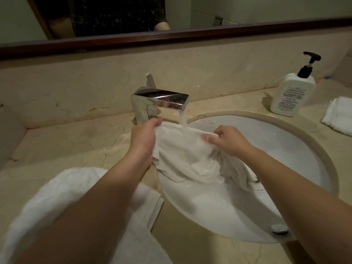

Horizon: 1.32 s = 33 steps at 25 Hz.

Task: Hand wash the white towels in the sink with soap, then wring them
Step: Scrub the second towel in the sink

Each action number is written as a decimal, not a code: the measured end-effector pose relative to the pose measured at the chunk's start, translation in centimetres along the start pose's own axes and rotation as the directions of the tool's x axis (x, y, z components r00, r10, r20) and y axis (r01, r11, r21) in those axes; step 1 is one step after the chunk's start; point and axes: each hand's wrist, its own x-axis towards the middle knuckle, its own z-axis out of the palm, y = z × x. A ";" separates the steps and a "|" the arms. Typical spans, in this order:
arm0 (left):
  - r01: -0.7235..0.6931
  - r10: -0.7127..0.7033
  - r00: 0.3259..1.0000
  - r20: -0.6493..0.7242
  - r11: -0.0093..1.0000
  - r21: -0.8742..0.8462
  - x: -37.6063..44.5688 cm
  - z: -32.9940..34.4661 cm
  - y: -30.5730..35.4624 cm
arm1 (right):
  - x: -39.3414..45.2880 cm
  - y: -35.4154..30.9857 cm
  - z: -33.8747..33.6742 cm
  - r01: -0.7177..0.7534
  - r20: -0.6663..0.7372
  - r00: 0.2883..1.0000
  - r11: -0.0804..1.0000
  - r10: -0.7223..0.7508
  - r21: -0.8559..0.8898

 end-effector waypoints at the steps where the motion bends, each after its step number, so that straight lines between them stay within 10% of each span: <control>1: 0.017 -0.017 1.000 -0.022 1.000 -0.017 0.0 0.0 0.0 | -0.1 0.2 -0.1 -0.011 -0.025 1.000 0.995 0.013 0.097; 5: 0.057 -0.062 0.996 -0.061 0.995 -0.083 0.0 -0.2 0.4 | -0.3 0.7 -1.7 -0.044 -0.096 0.991 0.905 0.093 0.424; 13: -0.216 0.232 0.957 -0.175 0.970 0.107 -1.3 0.7 0.5 | 2.0 -5.1 -3.2 -0.094 -0.102 0.984 0.904 0.149 0.418; 18: -0.188 0.181 0.951 -0.252 0.982 -0.006 -1.6 0.5 0.8 | 6.1 -11.7 -4.7 0.054 -0.145 0.989 0.924 0.001 0.380; 33: -0.165 0.076 0.926 -0.370 0.963 -0.215 -0.6 1.7 1.3 | 10.9 -17.5 -2.8 0.002 0.331 0.926 0.880 -0.180 0.475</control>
